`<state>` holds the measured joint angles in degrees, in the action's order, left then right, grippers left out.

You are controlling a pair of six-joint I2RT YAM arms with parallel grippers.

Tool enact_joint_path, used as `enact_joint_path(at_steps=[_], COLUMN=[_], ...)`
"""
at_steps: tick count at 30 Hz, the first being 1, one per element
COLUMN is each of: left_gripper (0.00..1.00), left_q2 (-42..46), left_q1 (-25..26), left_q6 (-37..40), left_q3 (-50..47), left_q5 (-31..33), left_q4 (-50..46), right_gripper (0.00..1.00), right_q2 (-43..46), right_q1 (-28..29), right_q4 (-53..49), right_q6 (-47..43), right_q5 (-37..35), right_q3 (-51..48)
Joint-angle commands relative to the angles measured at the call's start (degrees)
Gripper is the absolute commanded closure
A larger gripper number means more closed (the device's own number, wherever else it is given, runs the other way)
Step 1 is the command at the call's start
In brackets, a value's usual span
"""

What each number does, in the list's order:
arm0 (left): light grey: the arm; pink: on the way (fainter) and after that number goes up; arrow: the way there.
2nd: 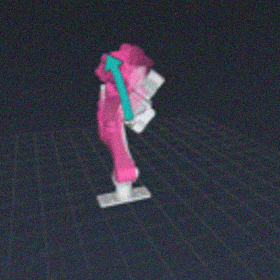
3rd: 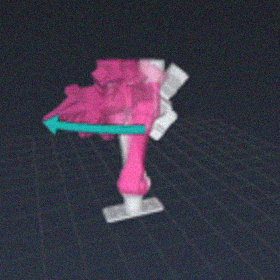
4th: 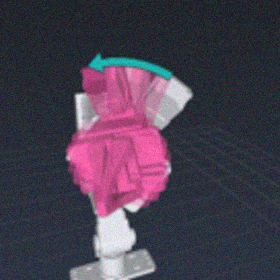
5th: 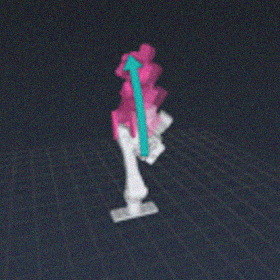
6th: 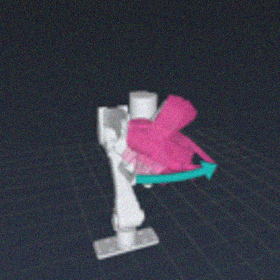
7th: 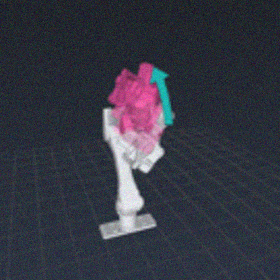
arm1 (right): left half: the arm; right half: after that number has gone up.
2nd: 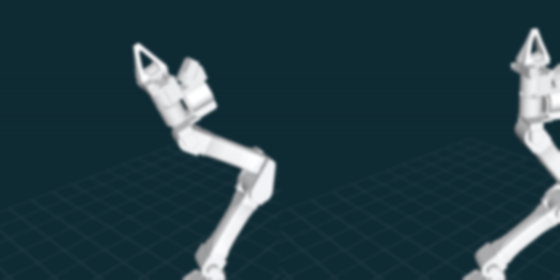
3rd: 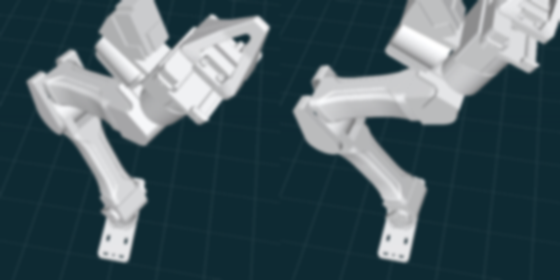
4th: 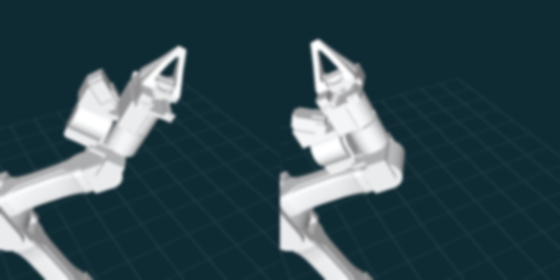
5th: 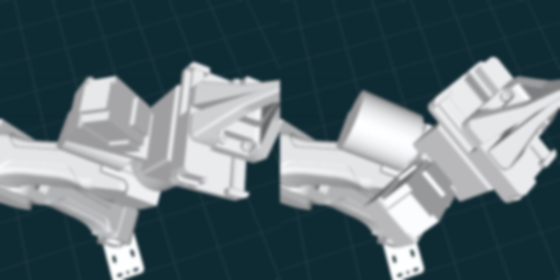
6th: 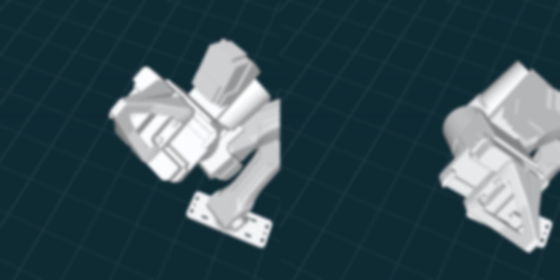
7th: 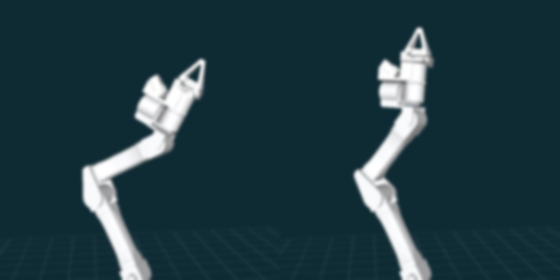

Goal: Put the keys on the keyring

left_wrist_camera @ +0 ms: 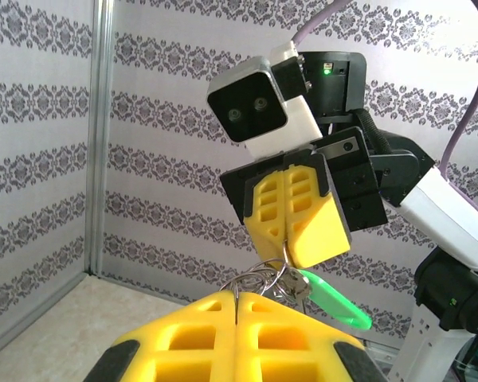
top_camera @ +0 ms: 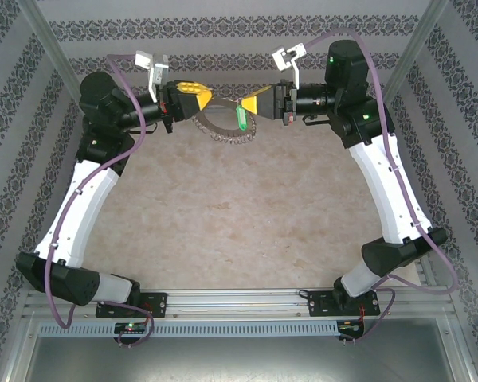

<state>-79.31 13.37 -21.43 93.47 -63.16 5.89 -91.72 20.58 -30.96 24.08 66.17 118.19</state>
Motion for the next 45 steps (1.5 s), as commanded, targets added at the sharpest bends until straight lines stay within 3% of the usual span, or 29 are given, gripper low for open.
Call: enact_joint_path(at_steps=[1, 8, 16, 20, 26, 33, 41, 45], left_gripper=[1.0, 1.0, 1.0, 1.0, 1.0, 1.0, 1.0, 1.0], left_q2=[1.3, 2.6, 3.2, 3.5, 4.3, 5.7, 6.1, 5.9], left_q1=[-0.5, -0.3, -0.1, -0.1, 0.0, 0.0, 0.2, 0.4], left_q6=[9.8, 21.5, 24.0, 24.6, 24.1, 24.1, 24.0, 24.0], left_q3=[4.3, 4.9, 3.5, 3.0, 1.8, 0.8, 0.7, 1.4], left_q5=[2.0, 9.1, 10.5, 10.3, 9.8, 9.9, 9.2, 8.8], left_q4=[-10.0, -23.3, -24.8, -25.3, -24.5, -25.0, -25.3, -25.4], right_gripper=[1.0, 1.0, 1.0, 1.0, 1.0, 1.0, 0.88, 0.82], right_q2=[-0.7, 3.2, 4.0, 2.1, -5.4, -13.4, -16.0, -12.6], right_q1=[-1.9, -5.6, -5.4, -2.3, 2.6, 3.9, 3.9, 4.0], right_q4=[0.3, 1.8, 2.3, 5.3, 5.3, 5.8, 5.9, 5.4], right_q6=[0.2, 0.6, -0.1, 0.6, 0.0, 0.4, -0.5, -1.6], right_q5=[-2.8, -10.3, -16.1, -18.6, -20.3, -22.0, -24.1, -25.4], right_q3=[0.5, -11.9, -38.0, -48.6, -51.4, -53.4, -53.7, -52.1])
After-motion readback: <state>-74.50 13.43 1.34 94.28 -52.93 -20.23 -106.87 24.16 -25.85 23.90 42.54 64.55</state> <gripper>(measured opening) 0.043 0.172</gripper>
